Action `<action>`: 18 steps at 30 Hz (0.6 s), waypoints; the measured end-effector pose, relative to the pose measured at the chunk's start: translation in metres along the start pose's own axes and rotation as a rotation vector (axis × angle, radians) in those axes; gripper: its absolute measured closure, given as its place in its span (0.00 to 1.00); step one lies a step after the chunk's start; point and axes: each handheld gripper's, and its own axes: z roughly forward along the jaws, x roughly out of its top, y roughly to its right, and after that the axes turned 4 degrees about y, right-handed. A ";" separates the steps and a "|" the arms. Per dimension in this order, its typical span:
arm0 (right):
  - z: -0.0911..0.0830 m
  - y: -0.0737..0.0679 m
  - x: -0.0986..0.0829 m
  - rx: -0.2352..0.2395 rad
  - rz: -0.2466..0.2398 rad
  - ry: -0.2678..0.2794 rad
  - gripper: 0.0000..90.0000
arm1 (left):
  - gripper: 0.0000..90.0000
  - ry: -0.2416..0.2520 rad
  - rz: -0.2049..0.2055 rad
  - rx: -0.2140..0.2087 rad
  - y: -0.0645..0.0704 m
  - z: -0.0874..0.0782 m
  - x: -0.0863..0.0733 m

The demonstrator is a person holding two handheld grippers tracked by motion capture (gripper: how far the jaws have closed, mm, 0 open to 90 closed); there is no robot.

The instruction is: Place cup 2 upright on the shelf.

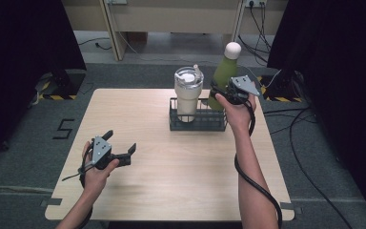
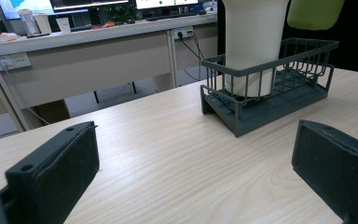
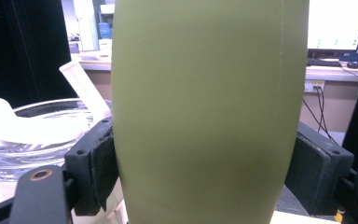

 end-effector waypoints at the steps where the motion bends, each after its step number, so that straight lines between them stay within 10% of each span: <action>1: 0.001 0.000 -0.001 0.000 -0.001 -0.001 0.23 | 0.00 0.000 0.000 0.003 0.000 0.000 0.000; 18: 0.018 -0.003 -0.016 -0.008 0.005 -0.051 0.23 | 0.00 0.000 0.003 -0.004 0.000 0.000 0.000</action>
